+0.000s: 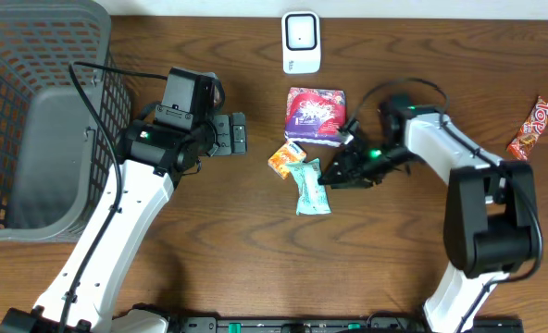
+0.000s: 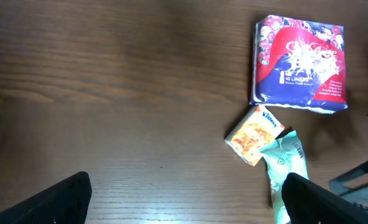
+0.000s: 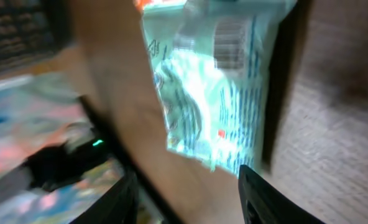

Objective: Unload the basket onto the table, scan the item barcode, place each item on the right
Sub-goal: 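Drag green packet rightward and set it down with right gripper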

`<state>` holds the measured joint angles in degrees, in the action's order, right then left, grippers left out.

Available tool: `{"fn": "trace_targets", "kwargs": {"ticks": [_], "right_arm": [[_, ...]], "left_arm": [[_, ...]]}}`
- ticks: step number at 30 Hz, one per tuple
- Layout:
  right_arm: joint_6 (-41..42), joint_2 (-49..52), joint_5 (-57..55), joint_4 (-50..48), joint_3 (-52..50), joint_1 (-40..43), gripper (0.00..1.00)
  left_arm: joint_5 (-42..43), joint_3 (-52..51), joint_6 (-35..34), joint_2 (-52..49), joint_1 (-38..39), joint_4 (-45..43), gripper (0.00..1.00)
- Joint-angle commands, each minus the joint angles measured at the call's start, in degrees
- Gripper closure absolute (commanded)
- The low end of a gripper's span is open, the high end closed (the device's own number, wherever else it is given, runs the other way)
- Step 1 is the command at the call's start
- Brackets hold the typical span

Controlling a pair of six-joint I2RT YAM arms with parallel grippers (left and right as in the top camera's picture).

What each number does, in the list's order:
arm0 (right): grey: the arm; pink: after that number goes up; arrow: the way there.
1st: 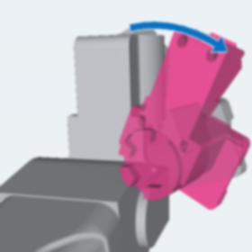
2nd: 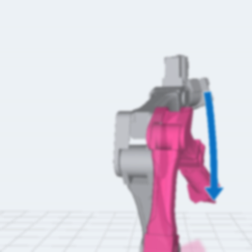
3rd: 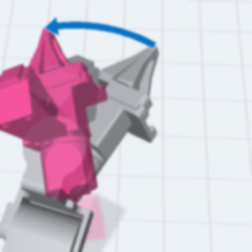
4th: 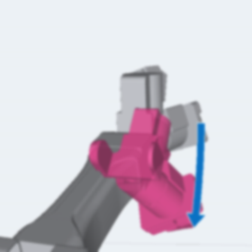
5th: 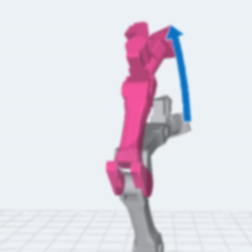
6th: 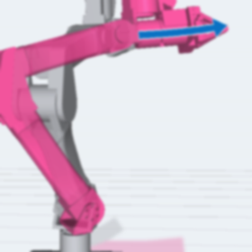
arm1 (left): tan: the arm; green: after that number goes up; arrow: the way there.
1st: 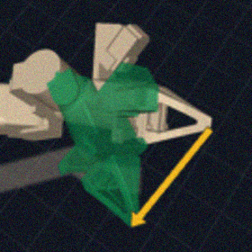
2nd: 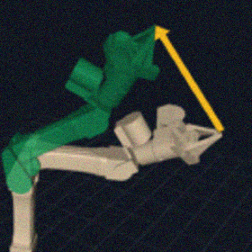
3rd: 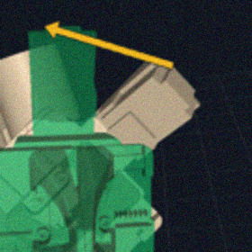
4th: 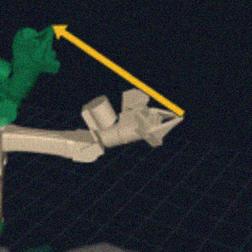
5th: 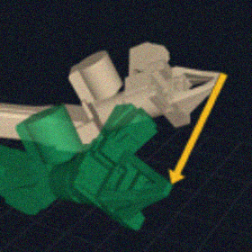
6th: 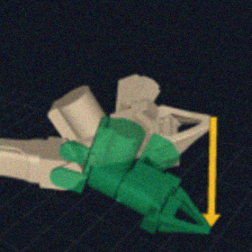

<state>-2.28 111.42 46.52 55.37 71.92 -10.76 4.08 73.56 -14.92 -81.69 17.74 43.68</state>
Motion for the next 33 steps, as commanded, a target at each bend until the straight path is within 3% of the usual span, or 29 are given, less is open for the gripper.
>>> {"fn": "trace_targets", "kwargs": {"ticks": [1,11,25,33], "right_arm": [[11.56,-3.76,-16.41,-1.92,1.46,-5.44,0.5],[25.9,-4.15,-39.17,-8.37,1.46,-19.47,0.46],[35.32,-3.69,-62.79,-9.4,1.01,-32.17,0.42],[36.57,0.9,-63.8,-11.54,-0.37,-33.27,0.39]], "left_arm": [[-0.7,0.76,0.52,-0.31,-0.2,0.26,0.02],[-0.7,0.76,0.52,-0.31,-0.2,0.26,0.02],[-0.7,0.76,0.52,-0.31,-0.2,0.28,0.02],[-0.7,0.76,0.52,-0.31,-0.2,0.26,0.02]]}}
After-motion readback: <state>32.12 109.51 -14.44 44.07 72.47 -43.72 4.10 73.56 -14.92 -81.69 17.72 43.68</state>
